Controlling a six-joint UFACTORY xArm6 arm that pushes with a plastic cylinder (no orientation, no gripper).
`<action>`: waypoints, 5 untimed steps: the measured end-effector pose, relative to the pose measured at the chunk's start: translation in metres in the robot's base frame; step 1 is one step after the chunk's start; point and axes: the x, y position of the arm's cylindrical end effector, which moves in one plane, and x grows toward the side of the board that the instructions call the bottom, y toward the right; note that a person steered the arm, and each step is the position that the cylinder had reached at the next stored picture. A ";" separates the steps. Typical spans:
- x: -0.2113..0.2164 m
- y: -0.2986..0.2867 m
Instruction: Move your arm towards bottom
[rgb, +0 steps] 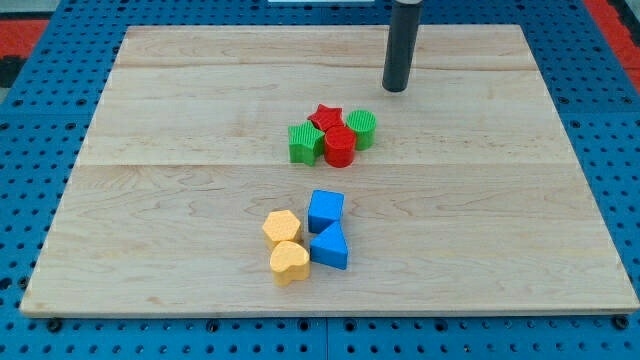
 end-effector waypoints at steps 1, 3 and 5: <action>-0.006 0.012; 0.099 0.038; 0.263 -0.015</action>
